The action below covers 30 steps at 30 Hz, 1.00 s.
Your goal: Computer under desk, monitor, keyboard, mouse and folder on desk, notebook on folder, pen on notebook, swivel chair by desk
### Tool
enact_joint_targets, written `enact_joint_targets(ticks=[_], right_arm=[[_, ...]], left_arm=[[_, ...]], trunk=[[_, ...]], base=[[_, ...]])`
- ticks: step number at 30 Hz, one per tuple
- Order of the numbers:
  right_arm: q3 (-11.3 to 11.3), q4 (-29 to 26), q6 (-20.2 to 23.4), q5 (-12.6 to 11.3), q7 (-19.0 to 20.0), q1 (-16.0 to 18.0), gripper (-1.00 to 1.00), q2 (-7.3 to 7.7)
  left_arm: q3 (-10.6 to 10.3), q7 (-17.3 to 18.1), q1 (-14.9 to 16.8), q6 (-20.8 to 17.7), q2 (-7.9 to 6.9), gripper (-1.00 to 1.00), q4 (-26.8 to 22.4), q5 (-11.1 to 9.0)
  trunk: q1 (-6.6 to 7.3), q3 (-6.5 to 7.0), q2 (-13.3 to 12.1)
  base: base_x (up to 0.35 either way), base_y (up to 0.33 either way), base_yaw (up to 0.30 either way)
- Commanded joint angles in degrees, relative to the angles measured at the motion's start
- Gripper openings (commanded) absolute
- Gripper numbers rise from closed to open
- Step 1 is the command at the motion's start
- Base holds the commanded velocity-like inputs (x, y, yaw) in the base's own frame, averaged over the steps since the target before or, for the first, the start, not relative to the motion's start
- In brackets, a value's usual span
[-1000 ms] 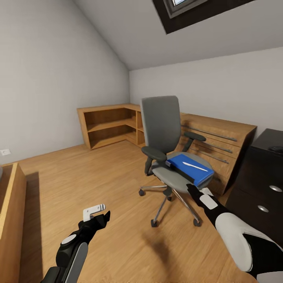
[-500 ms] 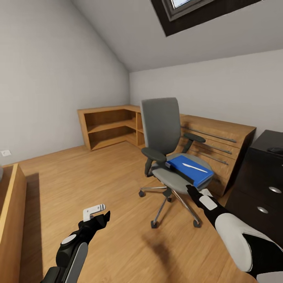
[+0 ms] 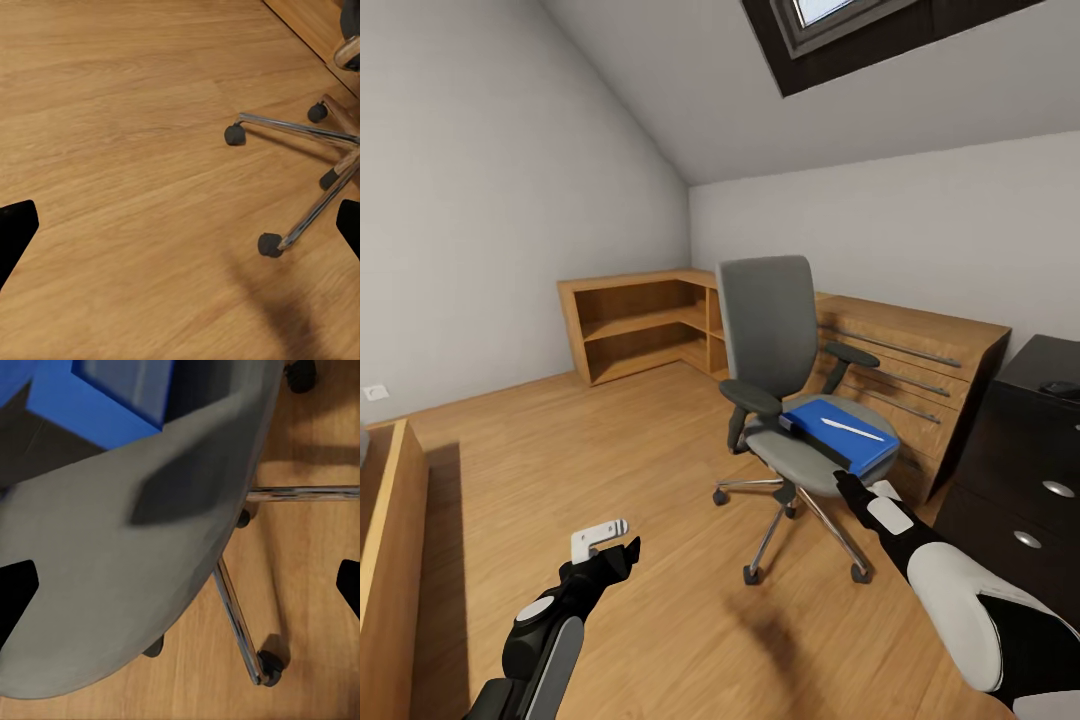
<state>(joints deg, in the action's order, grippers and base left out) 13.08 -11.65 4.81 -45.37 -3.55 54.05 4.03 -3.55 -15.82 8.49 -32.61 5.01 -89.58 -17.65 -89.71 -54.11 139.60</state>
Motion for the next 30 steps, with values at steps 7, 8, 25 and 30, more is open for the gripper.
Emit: enact_joint_targets(ticks=[7, 8, 25, 30], right_arm=[[-0.07, -0.13, 0.29, -0.42, -0.32, 0.0, 1.0, 0.01], [-0.07, -0.13, 0.29, -0.42, -0.32, 0.0, 1.0, 0.01], [-0.07, -0.13, 0.26, -0.42, -0.32, 0.0, 1.0, 0.01], [-0.07, -0.12, 0.22, -0.38, -0.32, 0.0, 1.0, -0.01]], left_arm=[[-0.06, -0.52, 0.03, -0.12, -0.08, 1.0, -0.07, -0.63], [-0.06, -0.52, 0.03, -0.13, -0.08, 1.0, -0.07, -0.63], [-0.07, -0.56, 0.03, -0.09, -0.04, 1.0, -0.07, -0.54], [-0.49, -0.66, 0.03, 0.01, 0.0, 1.0, -0.07, -0.47]], trunk=[[0.01, -0.06, 0.02], [0.01, -0.06, 0.02], [0.01, -0.06, 0.02], [0.01, -0.06, 0.02]], base=[[-0.004, 0.0, 0.0], [-0.058, 0.0, 0.0], [-0.277, 0.0, 0.0], [-0.085, 0.0, 0.0]])
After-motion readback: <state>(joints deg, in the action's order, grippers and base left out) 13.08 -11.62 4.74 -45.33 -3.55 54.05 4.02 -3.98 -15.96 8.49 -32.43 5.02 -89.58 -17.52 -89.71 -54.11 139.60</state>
